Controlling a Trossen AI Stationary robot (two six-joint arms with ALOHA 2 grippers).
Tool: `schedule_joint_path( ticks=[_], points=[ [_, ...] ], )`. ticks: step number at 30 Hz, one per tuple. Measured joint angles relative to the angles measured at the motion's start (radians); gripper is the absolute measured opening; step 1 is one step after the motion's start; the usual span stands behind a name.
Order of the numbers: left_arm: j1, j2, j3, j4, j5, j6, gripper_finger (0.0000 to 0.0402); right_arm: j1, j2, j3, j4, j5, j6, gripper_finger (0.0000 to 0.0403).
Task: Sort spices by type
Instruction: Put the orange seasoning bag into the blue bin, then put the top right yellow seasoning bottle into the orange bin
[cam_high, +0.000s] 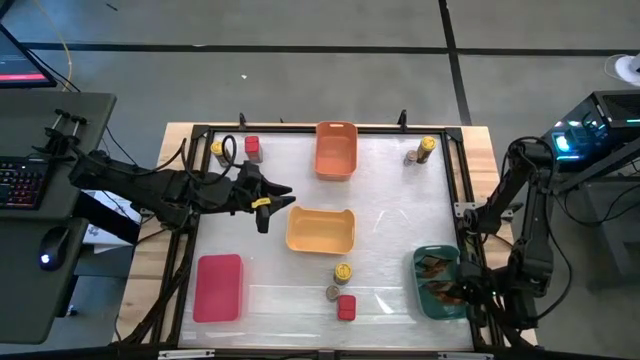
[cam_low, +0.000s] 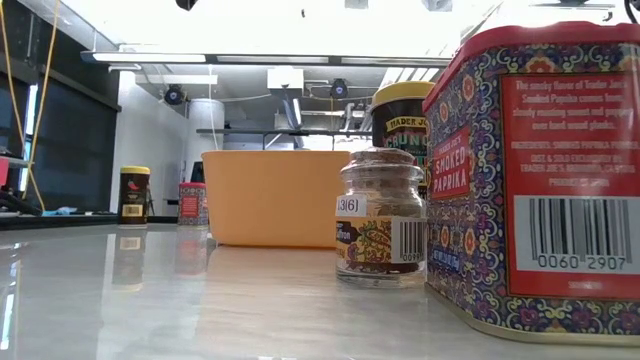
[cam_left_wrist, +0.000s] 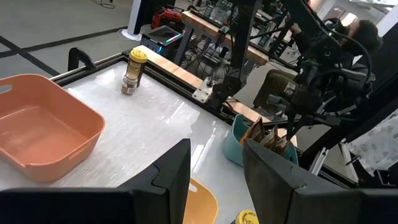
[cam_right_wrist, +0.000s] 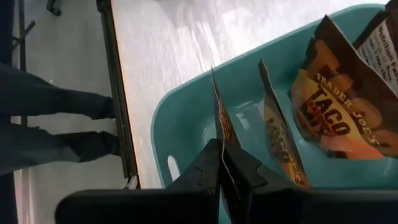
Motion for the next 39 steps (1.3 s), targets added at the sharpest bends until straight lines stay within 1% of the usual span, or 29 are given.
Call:
schedule_joint_path(
  ticks=[2,6,10,13,19,27,33,35,39],
  points=[
    [0.0,0.0,0.0,-0.002,0.011,0.0,0.0133,-0.009,0.0,0.0,-0.001,-0.01,0.0,0.0017],
    [0.0,0.0,0.0,-0.005,0.012,0.0,0.0133,-0.025,0.0,0.0,-0.008,-0.024,0.0,0.006],
    [0.0,0.0,0.0,-0.01,0.014,0.0,0.0133,-0.034,0.0,0.001,-0.008,-0.09,-0.01,0.01],
    [0.0,0.0,0.0,-0.01,0.015,0.0,0.0133,-0.034,0.0,0.001,-0.008,-0.138,-0.011,0.0115],
    [0.0,0.0,0.0,-0.009,0.015,0.03,0.0133,-0.034,0.0,0.042,-0.019,-0.138,-0.058,0.0119],
    [0.0,0.0,0.0,-0.006,0.015,0.047,0.0133,-0.034,0.0,0.13,-0.116,-0.135,-0.07,0.0119],
    [0.002,-0.02,0.01,-0.023,0.034,0.103,0.0133,-0.051,0.0,0.204,-0.198,-0.133,-0.069,0.0119],
    [0.009,-0.034,0.047,-0.074,0.047,0.121,0.0133,-0.076,0.0,0.231,-0.229,-0.105,-0.07,0.0119],
    [0.013,-0.057,0.139,-0.234,0.043,0.122,0.0133,-0.172,0.0,0.271,-0.254,0.02,-0.071,0.0125]
  ],
)
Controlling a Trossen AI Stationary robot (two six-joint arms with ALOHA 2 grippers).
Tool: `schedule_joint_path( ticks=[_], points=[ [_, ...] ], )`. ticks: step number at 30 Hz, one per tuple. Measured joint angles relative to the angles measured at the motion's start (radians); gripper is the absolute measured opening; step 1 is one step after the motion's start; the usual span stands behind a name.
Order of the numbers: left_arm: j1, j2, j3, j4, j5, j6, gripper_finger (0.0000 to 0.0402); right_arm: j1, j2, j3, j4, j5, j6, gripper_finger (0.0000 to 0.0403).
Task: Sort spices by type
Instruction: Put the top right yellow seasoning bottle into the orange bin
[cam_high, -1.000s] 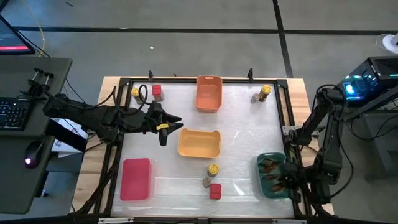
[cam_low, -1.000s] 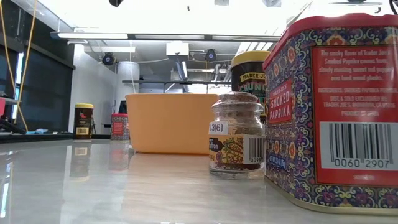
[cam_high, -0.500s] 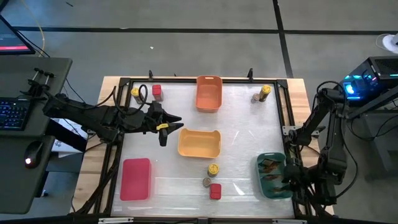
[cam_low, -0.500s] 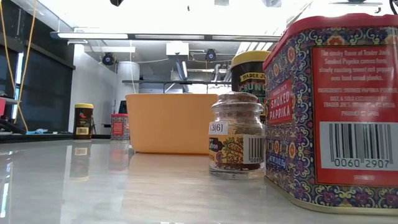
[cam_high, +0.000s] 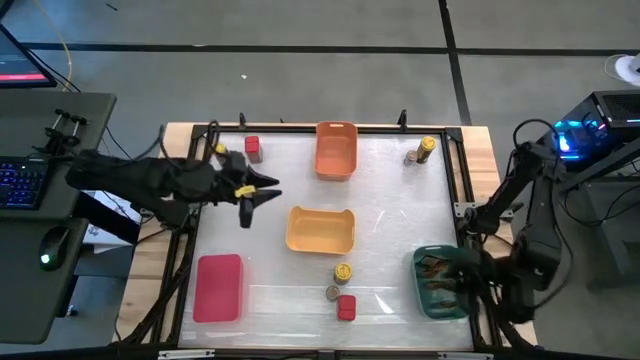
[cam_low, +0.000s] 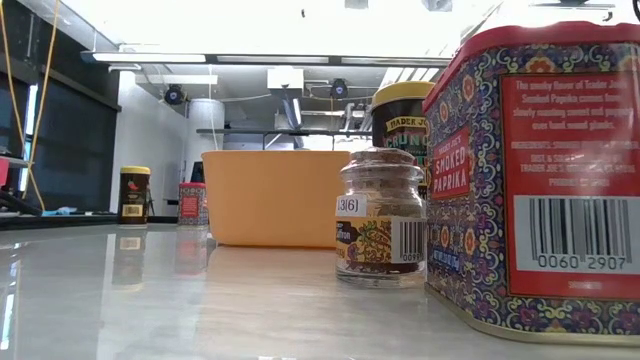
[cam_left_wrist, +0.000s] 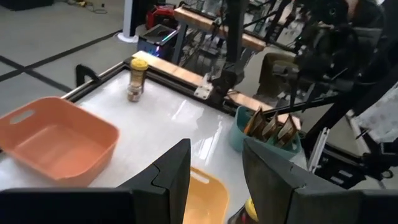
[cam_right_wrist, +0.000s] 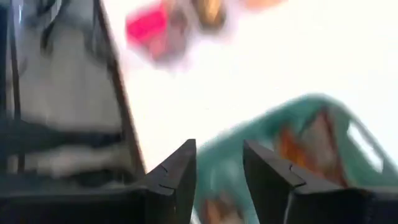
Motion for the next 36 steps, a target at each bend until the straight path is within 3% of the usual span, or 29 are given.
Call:
schedule_joint_path(
  ticks=[3,8,15,18,23,26,30,36],
  points=[
    [0.0,-0.003,0.042,-0.097,-0.009,-0.007,0.0133,-0.108,0.0,0.009,0.014,0.062,-0.008,0.0144],
    [-0.003,0.005,0.049,-0.227,0.048,-0.08,0.0143,-0.328,0.0,0.009,0.121,0.061,-0.078,0.0202],
    [-0.046,0.037,0.048,-0.389,0.15,-0.184,0.0192,-0.635,0.006,0.009,0.459,-0.025,-0.536,0.0269],
    [-0.073,0.041,0.048,-0.39,0.152,-0.188,0.0214,-0.788,0.006,0.04,0.381,-0.013,-0.569,0.0276],
    [-0.094,0.049,0.048,-0.389,0.141,-0.168,0.0234,-1.086,0.005,0.075,0.114,-0.07,-0.32,0.0277],
    [-0.08,0.058,0.048,-0.386,0.053,-0.1,0.0235,-1.262,0.005,0.073,0.005,-0.09,-0.335,0.0277],
    [-0.007,0.067,0.001,-0.238,-0.038,-0.04,0.0236,-1.498,0.006,0.065,-0.018,-0.093,-0.36,0.0277],
    [0.159,0.075,-0.147,0.189,0.109,-0.059,0.0235,-1.773,0.057,0.065,-0.004,-0.119,-0.494,0.0277]
  ],
)
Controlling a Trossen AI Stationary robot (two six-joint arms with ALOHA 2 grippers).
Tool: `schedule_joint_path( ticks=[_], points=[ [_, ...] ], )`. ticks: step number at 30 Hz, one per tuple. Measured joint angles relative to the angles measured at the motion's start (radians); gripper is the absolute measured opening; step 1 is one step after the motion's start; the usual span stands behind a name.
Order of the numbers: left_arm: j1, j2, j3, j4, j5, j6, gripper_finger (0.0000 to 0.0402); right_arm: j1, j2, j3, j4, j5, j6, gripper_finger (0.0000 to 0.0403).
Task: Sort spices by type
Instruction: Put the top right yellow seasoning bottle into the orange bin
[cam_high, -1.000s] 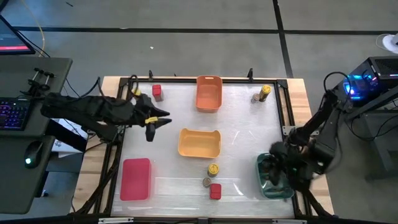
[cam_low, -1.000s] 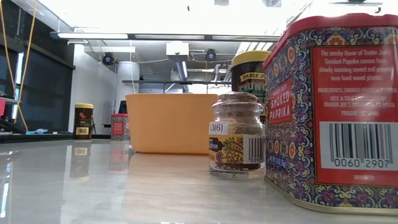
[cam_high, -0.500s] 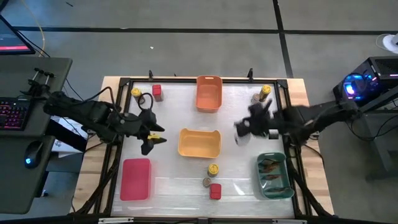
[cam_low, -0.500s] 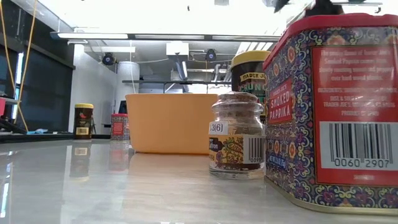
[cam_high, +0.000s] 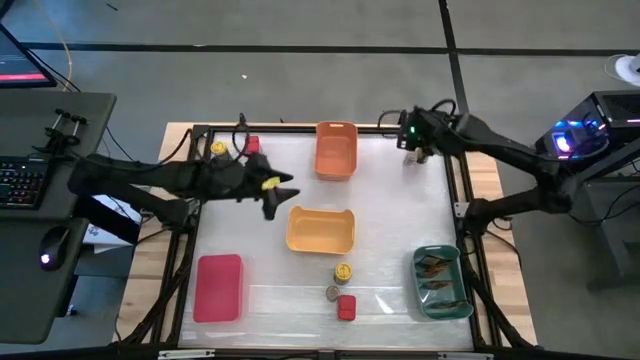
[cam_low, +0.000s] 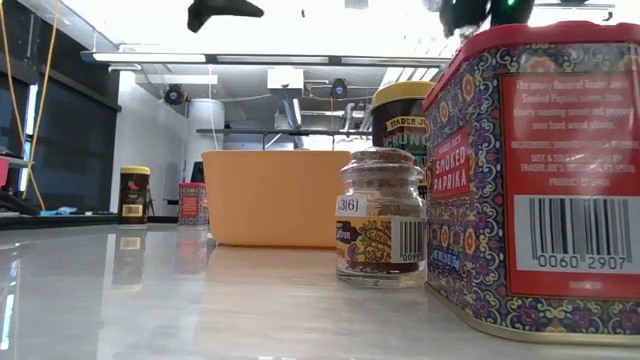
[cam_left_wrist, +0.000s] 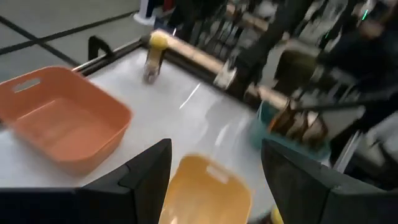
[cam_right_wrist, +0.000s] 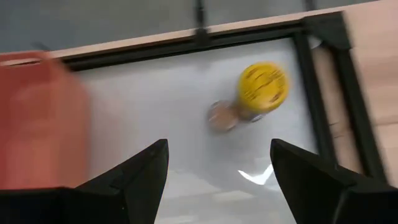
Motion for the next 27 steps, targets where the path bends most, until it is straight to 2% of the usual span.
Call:
schedule_joint_path(
  ticks=[5,10,16,20,27],
  points=[
    [0.138,-0.001,-0.038,0.049,0.077,-0.036,0.0235,-0.173,0.09,-0.002,0.048,-0.045,-0.179,0.0277],
    [0.262,-0.007,-0.039,0.021,0.095,-0.035,0.0235,-0.247,0.131,-0.002,0.126,-0.134,-0.279,0.0277],
    [0.434,-0.007,-0.035,0.049,0.112,-0.086,0.0235,-0.256,0.133,-0.002,0.152,-0.044,-0.313,0.0277],
    [0.581,0.012,-0.034,0.133,0.258,-0.074,0.0235,-0.269,0.133,-0.002,0.207,0.001,-0.409,0.0277],
    [0.802,0.118,-0.034,0.201,0.555,-0.049,0.0235,-0.26,0.132,-0.002,0.2,-0.05,-0.496,0.0277]
  ],
)
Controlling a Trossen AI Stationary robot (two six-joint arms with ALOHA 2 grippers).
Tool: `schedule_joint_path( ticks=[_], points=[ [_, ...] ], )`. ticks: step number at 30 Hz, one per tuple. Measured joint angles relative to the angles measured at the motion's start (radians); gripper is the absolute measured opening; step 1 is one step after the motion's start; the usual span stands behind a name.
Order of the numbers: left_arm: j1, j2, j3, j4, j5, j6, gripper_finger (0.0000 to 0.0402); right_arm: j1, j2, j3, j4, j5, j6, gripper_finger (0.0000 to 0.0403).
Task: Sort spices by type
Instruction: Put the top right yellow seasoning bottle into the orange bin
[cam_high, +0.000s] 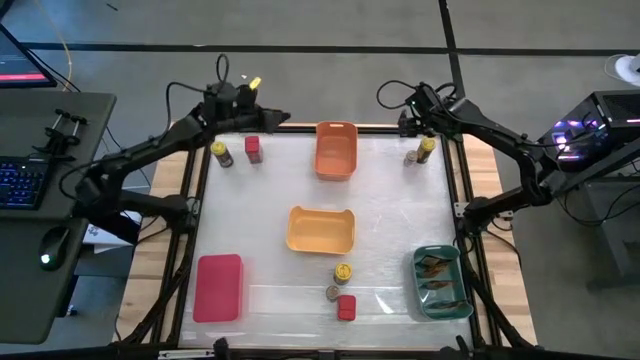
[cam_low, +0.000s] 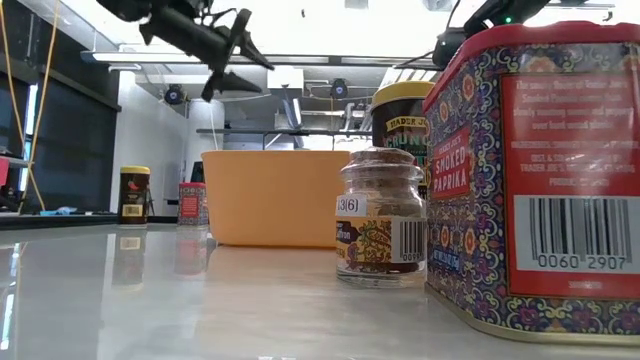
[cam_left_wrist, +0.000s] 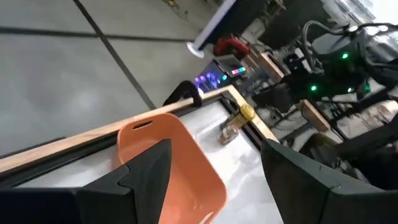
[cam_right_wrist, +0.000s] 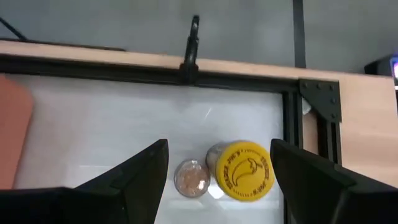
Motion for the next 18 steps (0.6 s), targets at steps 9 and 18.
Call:
schedule_joint_path(
  ticks=[9,18],
  points=[
    [0.144,0.083,0.0,0.134,0.28,0.031,0.0235,-0.017,0.027,0.0,-0.164,0.032,0.224,0.0328],
    [0.187,0.078,0.0,0.141,0.312,0.029,0.0235,-0.004,0.031,0.0,-0.15,-0.124,0.343,0.0346]
  ],
)
